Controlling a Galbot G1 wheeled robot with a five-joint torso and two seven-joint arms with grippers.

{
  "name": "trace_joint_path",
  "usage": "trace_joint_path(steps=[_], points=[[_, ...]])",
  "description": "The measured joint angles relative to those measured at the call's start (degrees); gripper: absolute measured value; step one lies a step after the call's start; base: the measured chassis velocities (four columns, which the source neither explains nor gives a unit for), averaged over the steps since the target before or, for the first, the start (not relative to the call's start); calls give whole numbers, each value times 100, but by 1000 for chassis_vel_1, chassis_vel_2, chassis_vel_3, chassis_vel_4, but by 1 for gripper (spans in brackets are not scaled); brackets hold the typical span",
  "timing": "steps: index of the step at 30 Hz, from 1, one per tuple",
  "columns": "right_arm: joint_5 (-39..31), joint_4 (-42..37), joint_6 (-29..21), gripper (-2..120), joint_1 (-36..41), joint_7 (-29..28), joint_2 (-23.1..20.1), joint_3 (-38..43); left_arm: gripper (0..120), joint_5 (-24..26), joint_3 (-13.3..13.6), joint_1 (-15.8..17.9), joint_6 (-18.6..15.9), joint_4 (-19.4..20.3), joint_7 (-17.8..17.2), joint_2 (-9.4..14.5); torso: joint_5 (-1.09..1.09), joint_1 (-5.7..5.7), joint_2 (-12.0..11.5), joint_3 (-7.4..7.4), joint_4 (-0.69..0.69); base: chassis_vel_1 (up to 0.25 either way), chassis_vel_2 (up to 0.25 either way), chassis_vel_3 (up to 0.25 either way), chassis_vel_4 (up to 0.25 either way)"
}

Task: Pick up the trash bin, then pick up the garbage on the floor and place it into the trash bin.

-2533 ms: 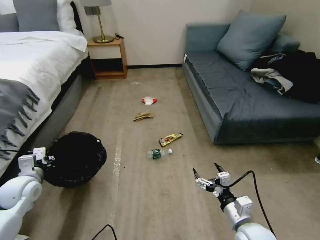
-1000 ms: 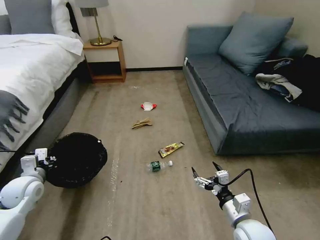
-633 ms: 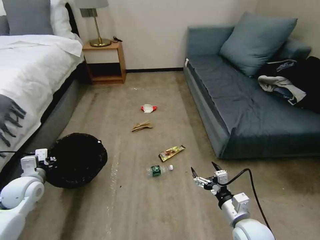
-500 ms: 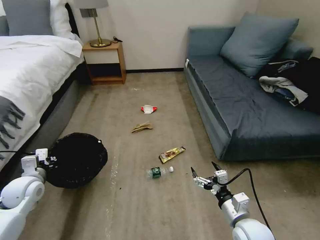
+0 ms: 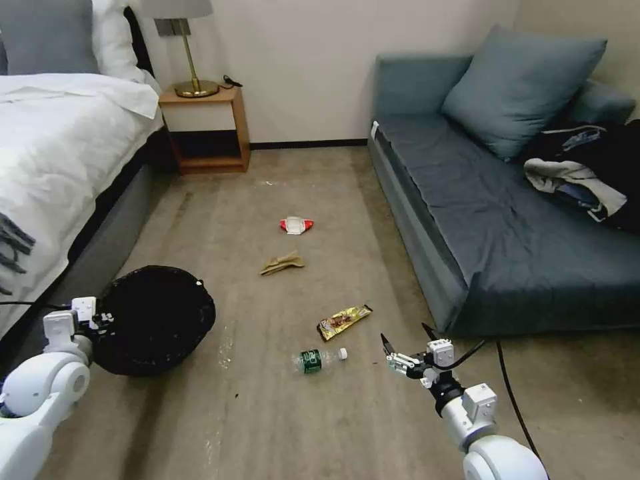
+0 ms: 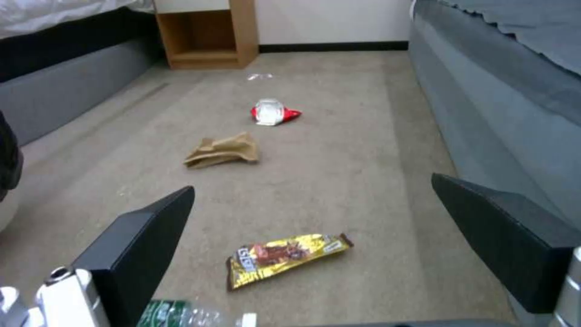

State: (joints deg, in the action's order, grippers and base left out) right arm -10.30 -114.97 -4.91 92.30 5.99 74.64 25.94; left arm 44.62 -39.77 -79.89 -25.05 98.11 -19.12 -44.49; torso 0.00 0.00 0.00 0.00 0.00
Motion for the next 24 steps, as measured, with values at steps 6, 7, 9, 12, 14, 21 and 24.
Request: trace_joint_path(steps=[6,7,9,12,14,21,24], points=[[-3,2,-16,100,-12,14,-4,-2,3,1,11,11,0,-9,-4,0,0,0,0,0,1,-78,81,88,-84],[-3,2,-16,100,-12,14,-4,-2,3,1,11,11,0,-9,-4,0,0,0,0,0,1,-86,80,85,-82],[-3,2,-18,100,-10,14,-2,-4,3,2,24,20,-1,-17,-5,4,0,0,0,0,0,-101,78,96,-77],[-3,2,-20,100,-9,16,-6,-4,3,5,29,28,-1,-20,-7,8,0,0,0,0,-1,-107,83,94,-96],[-3,1,-22,100,-10,16,-13,-2,3,5,29,29,-2,-21,-9,10,0,0,0,0,0,-89,97,98,-97],[-4,-2,-36,100,-15,16,-17,-6,3,6,40,30,-2,-30,-18,5,0,0,0,0,0,-75,101,92,-93],[-4,-2,-37,100,-15,17,-16,-11,3,3,45,30,0,-30,-26,-6,0,0,0,0,0,-68,81,88,-86]])
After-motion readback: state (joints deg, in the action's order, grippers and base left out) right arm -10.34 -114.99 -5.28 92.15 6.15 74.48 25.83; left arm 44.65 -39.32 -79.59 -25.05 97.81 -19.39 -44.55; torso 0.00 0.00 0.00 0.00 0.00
